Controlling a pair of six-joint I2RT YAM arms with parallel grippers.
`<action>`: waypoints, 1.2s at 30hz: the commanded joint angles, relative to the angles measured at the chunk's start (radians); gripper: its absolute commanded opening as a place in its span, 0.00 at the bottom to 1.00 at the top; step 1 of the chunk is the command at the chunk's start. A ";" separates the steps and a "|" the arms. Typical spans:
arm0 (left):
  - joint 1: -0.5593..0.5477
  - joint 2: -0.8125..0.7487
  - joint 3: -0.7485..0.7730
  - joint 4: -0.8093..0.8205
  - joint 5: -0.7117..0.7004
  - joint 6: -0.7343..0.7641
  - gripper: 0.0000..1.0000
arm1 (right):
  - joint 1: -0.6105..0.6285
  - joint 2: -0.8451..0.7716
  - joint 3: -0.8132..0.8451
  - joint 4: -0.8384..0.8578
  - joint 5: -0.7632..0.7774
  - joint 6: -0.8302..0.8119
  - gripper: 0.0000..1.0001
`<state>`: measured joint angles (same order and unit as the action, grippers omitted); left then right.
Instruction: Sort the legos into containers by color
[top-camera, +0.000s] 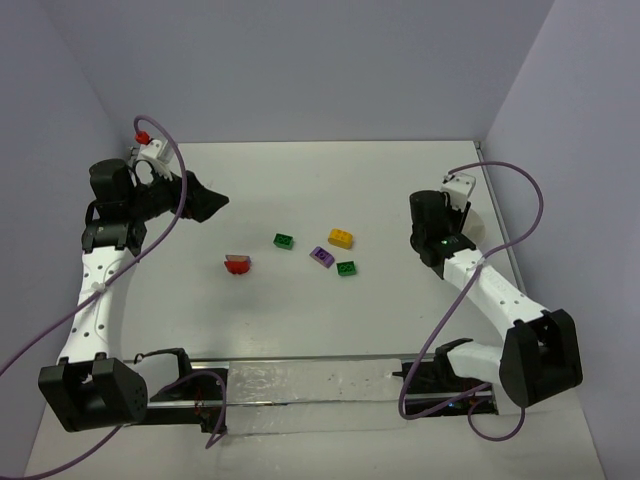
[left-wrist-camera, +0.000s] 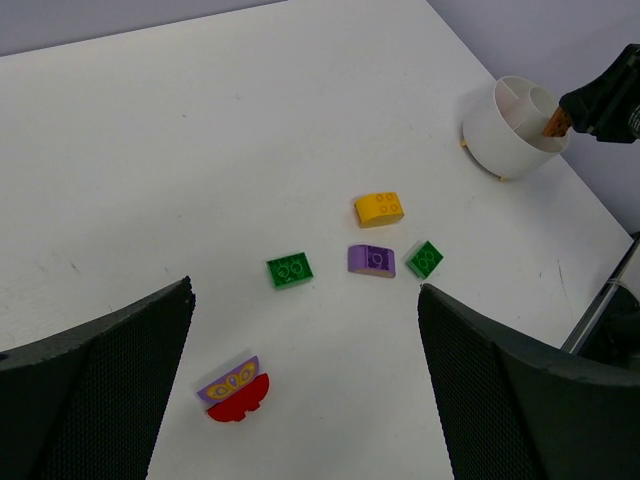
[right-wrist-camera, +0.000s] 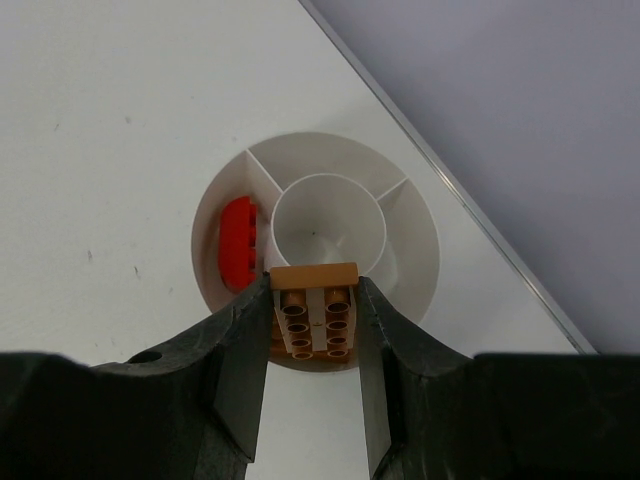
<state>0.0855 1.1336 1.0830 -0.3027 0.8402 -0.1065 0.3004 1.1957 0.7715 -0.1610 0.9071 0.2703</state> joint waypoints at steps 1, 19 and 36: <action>-0.005 0.005 -0.007 0.026 -0.004 0.011 0.99 | -0.003 -0.018 -0.032 0.086 0.045 -0.010 0.01; -0.005 -0.008 -0.015 0.020 -0.009 0.030 0.99 | 0.000 -0.062 -0.161 0.332 0.023 -0.204 0.19; -0.005 -0.003 0.007 -0.045 -0.005 0.109 0.99 | 0.011 -0.109 -0.130 0.222 -0.068 -0.196 0.68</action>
<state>0.0845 1.1374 1.0710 -0.3155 0.8330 -0.0569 0.3007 1.1552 0.6151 0.0916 0.8730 0.0554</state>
